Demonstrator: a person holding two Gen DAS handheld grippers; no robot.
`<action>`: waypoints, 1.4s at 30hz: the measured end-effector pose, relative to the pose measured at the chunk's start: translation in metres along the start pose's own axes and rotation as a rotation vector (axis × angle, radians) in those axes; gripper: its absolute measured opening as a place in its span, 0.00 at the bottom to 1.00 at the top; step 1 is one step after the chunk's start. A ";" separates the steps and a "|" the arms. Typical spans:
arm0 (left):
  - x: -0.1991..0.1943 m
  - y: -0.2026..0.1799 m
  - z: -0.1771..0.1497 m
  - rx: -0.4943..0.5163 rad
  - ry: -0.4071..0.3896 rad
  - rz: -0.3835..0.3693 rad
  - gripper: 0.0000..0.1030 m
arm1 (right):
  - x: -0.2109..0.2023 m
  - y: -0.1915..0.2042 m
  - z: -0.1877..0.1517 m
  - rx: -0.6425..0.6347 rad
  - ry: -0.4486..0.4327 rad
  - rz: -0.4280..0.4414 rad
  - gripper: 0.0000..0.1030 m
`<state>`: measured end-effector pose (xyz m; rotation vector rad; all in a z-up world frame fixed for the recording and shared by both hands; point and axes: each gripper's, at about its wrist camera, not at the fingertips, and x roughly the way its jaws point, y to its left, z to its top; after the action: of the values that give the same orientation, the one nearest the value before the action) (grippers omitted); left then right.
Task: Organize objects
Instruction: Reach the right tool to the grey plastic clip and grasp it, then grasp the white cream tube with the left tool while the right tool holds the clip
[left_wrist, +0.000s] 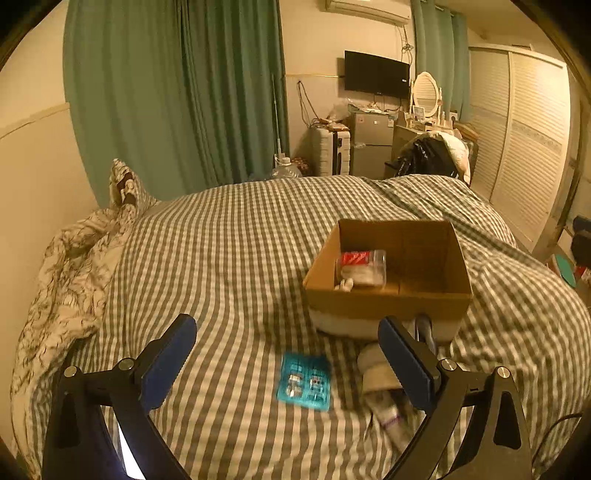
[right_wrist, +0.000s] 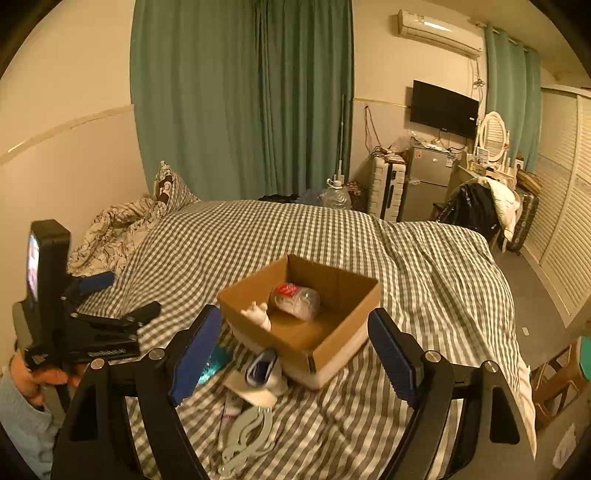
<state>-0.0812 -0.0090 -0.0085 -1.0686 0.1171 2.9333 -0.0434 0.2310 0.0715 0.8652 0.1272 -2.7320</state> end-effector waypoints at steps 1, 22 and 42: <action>-0.003 0.000 -0.007 0.000 -0.006 0.005 1.00 | 0.001 0.001 -0.007 0.004 0.006 -0.002 0.79; 0.057 -0.041 -0.108 0.053 0.147 0.045 1.00 | 0.126 0.023 -0.146 0.047 0.445 0.056 0.79; 0.064 -0.042 -0.115 0.024 0.174 0.020 1.00 | 0.128 0.022 -0.168 0.012 0.499 0.174 0.44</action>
<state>-0.0552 0.0239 -0.1402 -1.3242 0.1651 2.8435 -0.0442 0.2079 -0.1396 1.4691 0.1241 -2.3080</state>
